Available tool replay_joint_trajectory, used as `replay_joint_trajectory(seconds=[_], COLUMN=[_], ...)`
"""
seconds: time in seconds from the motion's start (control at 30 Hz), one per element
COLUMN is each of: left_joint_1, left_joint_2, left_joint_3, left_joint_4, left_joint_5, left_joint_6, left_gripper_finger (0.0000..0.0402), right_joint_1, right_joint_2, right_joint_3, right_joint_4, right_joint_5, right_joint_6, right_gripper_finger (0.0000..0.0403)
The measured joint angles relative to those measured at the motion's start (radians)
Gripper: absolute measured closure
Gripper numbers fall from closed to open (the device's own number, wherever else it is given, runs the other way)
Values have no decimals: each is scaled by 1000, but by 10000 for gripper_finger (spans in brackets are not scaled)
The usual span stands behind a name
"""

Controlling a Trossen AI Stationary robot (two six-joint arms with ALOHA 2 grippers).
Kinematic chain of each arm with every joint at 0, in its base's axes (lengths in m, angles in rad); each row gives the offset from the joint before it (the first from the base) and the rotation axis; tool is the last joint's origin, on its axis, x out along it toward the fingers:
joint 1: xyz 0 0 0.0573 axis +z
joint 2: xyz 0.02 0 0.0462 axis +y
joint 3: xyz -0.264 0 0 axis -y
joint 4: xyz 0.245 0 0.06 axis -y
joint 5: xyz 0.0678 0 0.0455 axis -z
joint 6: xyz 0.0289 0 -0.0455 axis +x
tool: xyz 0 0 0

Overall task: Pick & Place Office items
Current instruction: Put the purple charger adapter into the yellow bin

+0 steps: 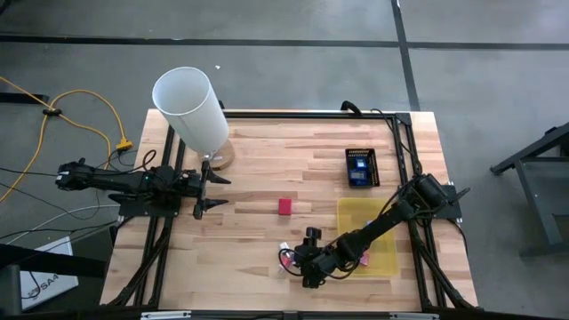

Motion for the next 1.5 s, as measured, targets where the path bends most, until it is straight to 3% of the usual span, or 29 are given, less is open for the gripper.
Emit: replay_joint_trajectory(seconds=[0.23,0.6,1.5], left_joint_1=[0,0,0], left_joint_2=[0,0,0], left_joint_3=[0,0,0], left_joint_4=[0,0,0], left_joint_5=[0,0,0], left_joint_6=[0,0,0], left_gripper_finger=[109,109,109], right_joint_1=[0,0,0], right_joint_2=[0,0,0], right_joint_3=[0,0,1], right_joint_4=[0,0,1], right_joint_5=[-11,-14,-14], right_joint_6=[0,0,15], right_gripper_finger=[193,255,257])
